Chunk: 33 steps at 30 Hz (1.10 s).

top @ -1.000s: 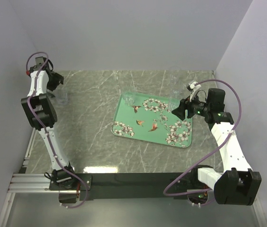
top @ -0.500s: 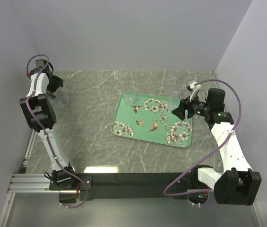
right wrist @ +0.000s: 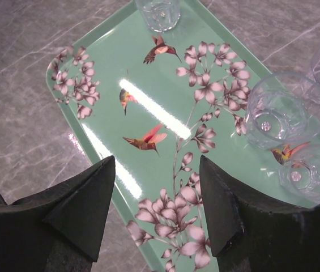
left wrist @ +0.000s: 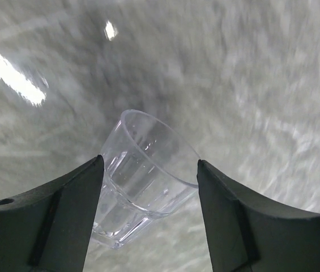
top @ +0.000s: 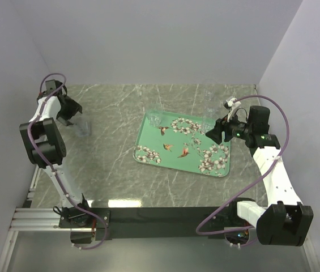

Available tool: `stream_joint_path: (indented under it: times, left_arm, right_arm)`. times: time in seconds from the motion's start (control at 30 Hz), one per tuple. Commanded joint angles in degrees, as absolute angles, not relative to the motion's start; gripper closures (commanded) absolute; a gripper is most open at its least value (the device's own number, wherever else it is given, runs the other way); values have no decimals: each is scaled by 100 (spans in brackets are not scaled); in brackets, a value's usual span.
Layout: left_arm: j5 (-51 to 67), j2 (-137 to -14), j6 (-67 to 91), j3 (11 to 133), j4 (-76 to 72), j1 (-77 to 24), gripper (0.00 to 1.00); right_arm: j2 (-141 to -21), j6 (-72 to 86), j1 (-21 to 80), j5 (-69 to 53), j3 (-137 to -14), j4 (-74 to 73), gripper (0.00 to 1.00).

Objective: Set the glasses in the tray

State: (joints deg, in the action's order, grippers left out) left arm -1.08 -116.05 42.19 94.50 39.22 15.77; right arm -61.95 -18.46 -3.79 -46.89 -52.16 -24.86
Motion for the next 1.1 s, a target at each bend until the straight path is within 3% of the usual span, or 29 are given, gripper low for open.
stream_joint_path:
  times: [0.0, 0.2, 0.33, 0.57, 0.77, 1.07]
  left_arm:
    - [474, -11207, 3692, 8975, 3868, 1468, 29]
    - [949, -10907, 3270, 8710, 3893, 1468, 21]
    - [940, -10758, 3199, 8605, 4077, 1468, 1]
    - [660, -10644, 3506, 8464, 4481, 1442, 1]
    - [-298, -10968, 3964, 8675, 5378, 1319, 0]
    - [-1201, -10653, 3683, 8701, 5598, 1134, 1]
  right_arm:
    - [-6029, -1846, -422, -4816, -5203, -2312, 32]
    - [-5994, -1837, -422, -4834, -5212, -2312, 32]
    - [-5968, -1837, -422, -4834, -5203, -2311, 32]
    - [-5968, -1837, -422, -4869, -5221, -2320, 32]
    - [-5950, -1828, -431, -4895, -5212, -2294, 32]
    - [-5933, -1802, -422, -4913, -5212, -2294, 32]
